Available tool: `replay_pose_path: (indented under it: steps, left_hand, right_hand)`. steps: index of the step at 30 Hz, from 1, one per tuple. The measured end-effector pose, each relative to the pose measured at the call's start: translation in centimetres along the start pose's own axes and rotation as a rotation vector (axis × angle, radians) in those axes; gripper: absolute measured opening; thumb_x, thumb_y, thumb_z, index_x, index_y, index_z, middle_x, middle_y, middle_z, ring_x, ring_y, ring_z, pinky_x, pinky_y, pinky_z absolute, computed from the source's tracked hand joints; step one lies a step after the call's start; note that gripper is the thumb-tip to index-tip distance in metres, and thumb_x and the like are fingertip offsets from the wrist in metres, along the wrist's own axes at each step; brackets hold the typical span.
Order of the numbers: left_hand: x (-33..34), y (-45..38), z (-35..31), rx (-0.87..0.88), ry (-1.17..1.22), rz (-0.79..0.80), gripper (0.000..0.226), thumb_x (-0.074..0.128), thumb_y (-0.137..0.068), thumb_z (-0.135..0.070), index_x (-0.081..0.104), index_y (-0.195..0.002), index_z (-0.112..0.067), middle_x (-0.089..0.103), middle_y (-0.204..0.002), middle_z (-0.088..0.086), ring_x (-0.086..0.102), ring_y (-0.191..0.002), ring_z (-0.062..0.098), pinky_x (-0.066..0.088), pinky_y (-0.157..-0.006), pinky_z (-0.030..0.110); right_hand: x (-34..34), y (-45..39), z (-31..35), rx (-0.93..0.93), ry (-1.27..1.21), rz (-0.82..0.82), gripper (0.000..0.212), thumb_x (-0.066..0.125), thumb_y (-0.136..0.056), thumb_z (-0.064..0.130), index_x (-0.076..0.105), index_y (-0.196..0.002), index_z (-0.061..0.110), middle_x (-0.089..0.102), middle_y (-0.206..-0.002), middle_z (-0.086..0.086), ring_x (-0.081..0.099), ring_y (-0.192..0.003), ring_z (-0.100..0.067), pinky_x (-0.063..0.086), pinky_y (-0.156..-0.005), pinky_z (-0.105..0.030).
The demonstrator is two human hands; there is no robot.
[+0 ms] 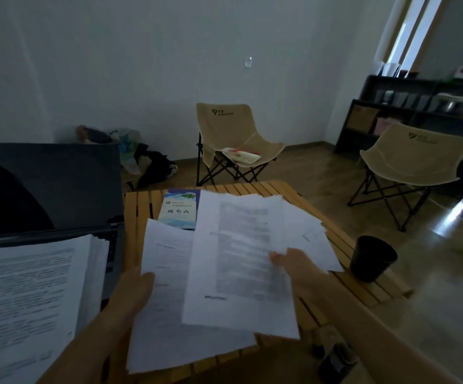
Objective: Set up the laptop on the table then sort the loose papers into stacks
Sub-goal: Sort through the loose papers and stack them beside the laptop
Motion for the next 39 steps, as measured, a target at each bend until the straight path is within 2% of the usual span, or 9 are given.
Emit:
replay_pose_path:
  steps: [4,9,13,15,19,24,27,32,39]
  left_hand:
    - [0.9,0.4,-0.2,-0.044,0.117,0.113,0.029,0.044,-0.102,-0.036,0.056,-0.121,-0.017,0.066,-0.094,0.000,0.063,-0.082,0.017,0.047,-0.063,0.027]
    - [1.5,0.4,0.3,0.019,0.063,0.127,0.017,0.063,-0.093,-0.014,0.058,-0.105,-0.026,0.066,-0.092,-0.005,0.063,-0.079,0.011,0.046,-0.057,0.020]
    - [-0.4,-0.2,0.3,0.070,-0.046,0.091,0.030,0.065,-0.091,-0.007,0.061,-0.117,-0.023,0.066,-0.109,0.003,0.062,-0.090,0.018,0.047,-0.073,0.028]
    - [-2.3,-0.5,0.4,0.136,-0.269,0.034,0.044,0.062,-0.092,-0.006,0.054,-0.135,-0.014,0.062,-0.123,0.009,0.058,-0.104,0.025,0.042,-0.085,0.031]
    - [-5.6,-1.0,0.5,0.122,-0.475,-0.061,0.055,0.058,-0.095,-0.010,0.041,-0.146,-0.016,0.049,-0.143,0.014,0.048,-0.125,0.033,0.037,-0.095,0.035]
    - [-5.5,-1.2,0.4,0.150,-0.426,-0.082,0.046,0.059,-0.094,-0.013,0.048,-0.139,-0.014,0.055,-0.134,0.017,0.052,-0.103,0.027,0.039,-0.083,0.033]
    - [-5.9,-1.1,0.4,0.170,-0.407,-0.128,0.042,0.060,-0.094,-0.013,0.052,-0.135,-0.011,0.058,-0.127,0.017,0.050,-0.095,0.022,0.039,-0.080,0.032]
    - [-6.7,-0.8,0.6,0.126,-0.308,-0.142,0.026,0.061,-0.092,-0.009,0.059,-0.118,-0.010,0.059,-0.107,0.009,0.055,-0.091,0.025,0.042,-0.070,0.031]
    - [-6.3,-0.3,1.2,0.019,-0.355,-0.069,0.011,0.066,-0.084,-0.014,0.055,-0.079,-0.014,0.059,-0.081,0.004,0.057,-0.078,0.022,0.040,-0.060,0.024]
  right_hand:
    - [5.0,0.8,-3.9,0.006,0.124,0.189,0.016,0.058,-0.100,0.015,0.071,-0.108,0.020,0.074,-0.109,0.004,0.069,-0.106,-0.017,0.058,-0.087,-0.032]
    - [7.0,0.1,-3.9,-0.035,0.131,0.296,0.026,0.057,-0.100,0.014,0.068,-0.121,0.021,0.072,-0.118,0.005,0.068,-0.108,-0.015,0.057,-0.095,-0.037]
    - [5.7,-1.6,-2.4,-0.058,0.220,0.073,0.015,0.062,-0.096,0.016,0.066,-0.111,0.016,0.072,-0.103,0.000,0.071,-0.092,-0.019,0.061,-0.083,-0.037]
    - [3.5,-2.9,-1.8,-0.149,0.558,-0.103,0.037,0.067,-0.093,0.030,0.059,-0.127,0.018,0.065,-0.121,-0.003,0.063,-0.114,-0.022,0.053,-0.098,-0.041]
    - [1.7,-3.8,-2.9,-0.139,1.114,0.167,0.098,0.059,-0.084,0.068,0.016,-0.158,0.022,0.008,-0.167,-0.001,0.007,-0.153,-0.022,0.013,-0.124,-0.045]
    - [2.6,-3.1,-3.0,-0.273,1.286,0.027,0.073,0.041,-0.096,0.064,0.028,-0.151,0.019,0.032,-0.157,-0.006,0.031,-0.143,-0.025,0.030,-0.116,-0.045]
    - [3.2,-2.2,-3.2,-0.454,1.453,-0.022,0.040,0.042,-0.103,0.045,0.042,-0.134,0.020,0.052,-0.126,-0.006,0.052,-0.117,-0.024,0.048,-0.090,-0.037]
    - [4.6,-0.5,-3.1,-0.576,1.521,-0.006,0.024,0.057,-0.095,0.010,0.051,-0.118,0.015,0.060,-0.113,-0.005,0.059,-0.102,-0.023,0.036,-0.070,-0.029]
    - [1.6,0.9,0.9,-0.587,0.895,-0.478,0.019,0.044,-0.104,0.030,0.054,-0.091,0.021,0.060,-0.086,0.008,0.060,-0.074,-0.011,0.045,-0.059,-0.023]
Point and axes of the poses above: each hand's wrist, its own y-axis away from the middle knuckle, its own x-axis out of the palm, z = x × y, the point moved 1 cm from there along -y, towards the middle knuckle
